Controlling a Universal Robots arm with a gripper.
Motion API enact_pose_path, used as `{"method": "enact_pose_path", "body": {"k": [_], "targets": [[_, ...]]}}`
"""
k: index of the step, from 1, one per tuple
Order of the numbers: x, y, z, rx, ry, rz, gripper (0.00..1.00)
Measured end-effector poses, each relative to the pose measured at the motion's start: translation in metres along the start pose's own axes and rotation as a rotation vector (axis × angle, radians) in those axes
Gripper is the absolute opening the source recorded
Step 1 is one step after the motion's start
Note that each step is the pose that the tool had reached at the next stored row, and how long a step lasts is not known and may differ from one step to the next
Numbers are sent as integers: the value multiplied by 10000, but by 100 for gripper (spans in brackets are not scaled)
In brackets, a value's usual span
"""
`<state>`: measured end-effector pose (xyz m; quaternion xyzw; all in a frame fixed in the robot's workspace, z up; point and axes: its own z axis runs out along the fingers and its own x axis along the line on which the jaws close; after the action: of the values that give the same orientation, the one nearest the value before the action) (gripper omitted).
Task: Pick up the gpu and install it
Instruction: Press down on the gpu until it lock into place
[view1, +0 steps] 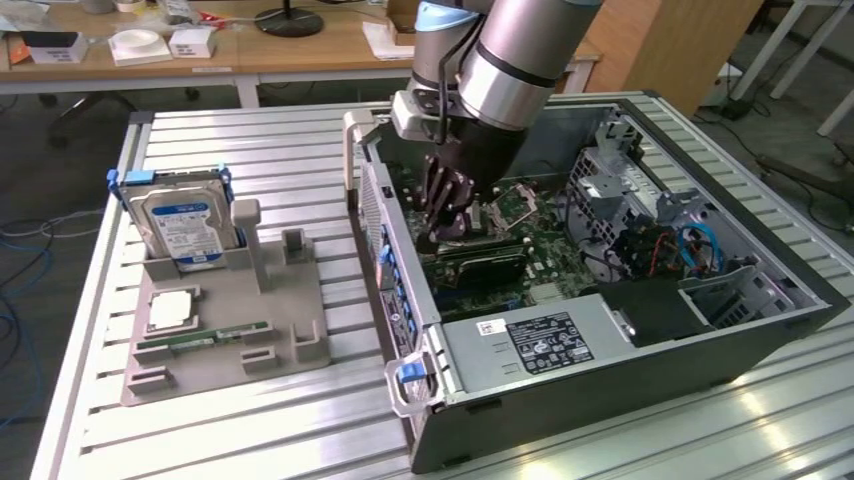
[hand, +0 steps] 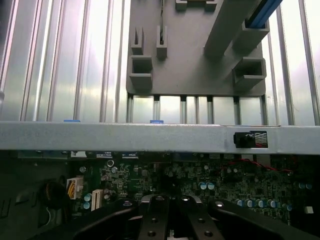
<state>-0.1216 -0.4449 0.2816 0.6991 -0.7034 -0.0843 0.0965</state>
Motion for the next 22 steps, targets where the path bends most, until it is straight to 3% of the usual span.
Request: {"method": "enact_pose_path", "body": {"k": [9, 18, 19, 20, 22], "targets": [[2, 17, -65, -21, 1, 0, 10], [47, 39, -69, -27, 0, -1, 10], [48, 39, -73, -60, 0, -4, 10], [48, 38, -78, -154, -1, -5, 10], [50, 18, -89, -430, 3, -7, 10]]}}
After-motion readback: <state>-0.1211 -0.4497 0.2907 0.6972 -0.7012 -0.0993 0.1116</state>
